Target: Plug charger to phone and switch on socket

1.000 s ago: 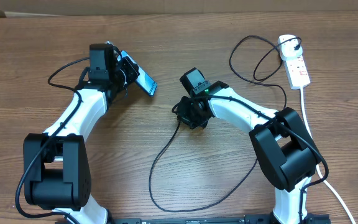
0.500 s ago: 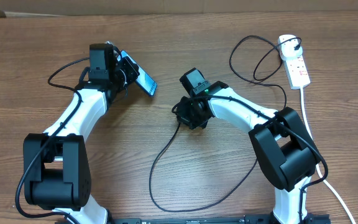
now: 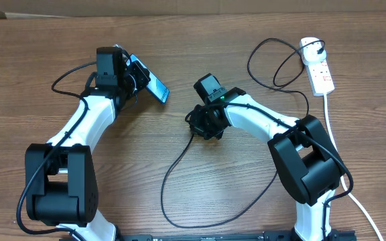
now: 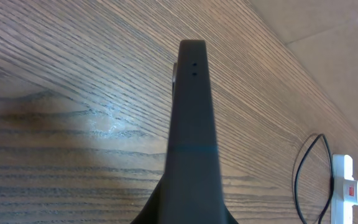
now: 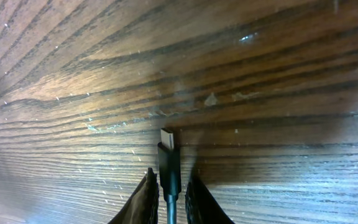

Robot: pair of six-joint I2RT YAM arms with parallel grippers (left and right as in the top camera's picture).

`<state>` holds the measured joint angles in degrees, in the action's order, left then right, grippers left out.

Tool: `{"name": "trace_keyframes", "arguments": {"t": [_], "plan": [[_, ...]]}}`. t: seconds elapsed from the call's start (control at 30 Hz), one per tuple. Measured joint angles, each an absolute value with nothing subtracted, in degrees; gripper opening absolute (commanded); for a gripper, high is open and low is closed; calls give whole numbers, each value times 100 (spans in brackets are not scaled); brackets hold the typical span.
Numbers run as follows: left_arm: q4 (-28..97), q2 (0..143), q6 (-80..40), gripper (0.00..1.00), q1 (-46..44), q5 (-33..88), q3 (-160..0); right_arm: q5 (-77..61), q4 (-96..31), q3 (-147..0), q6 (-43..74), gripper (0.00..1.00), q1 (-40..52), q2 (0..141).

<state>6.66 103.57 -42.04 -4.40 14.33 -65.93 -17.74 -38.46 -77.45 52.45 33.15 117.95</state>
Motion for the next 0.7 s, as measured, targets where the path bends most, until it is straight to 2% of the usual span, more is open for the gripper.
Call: {"name": "trace_keyframes", "arguments": {"t": [0.2,0.43,0.47,0.7], "plan": [[666,10357,-4204,4,-440,1433,-6593,-1774,-3839,-7745,5247,12,3315,11804],[666,10357,-4204,4,-440,1433,-6593,-1772,-3833,-7745,5247,7,3315,11815],[666,10357,-4204,4,-440,1433,-6593,-1774,-3835,-7745,5247,4,3315,11815],[666,10357,-4204,4,-440,1433,-6593,-1780,-3857,-7745,5245,4,3315,11815]]}}
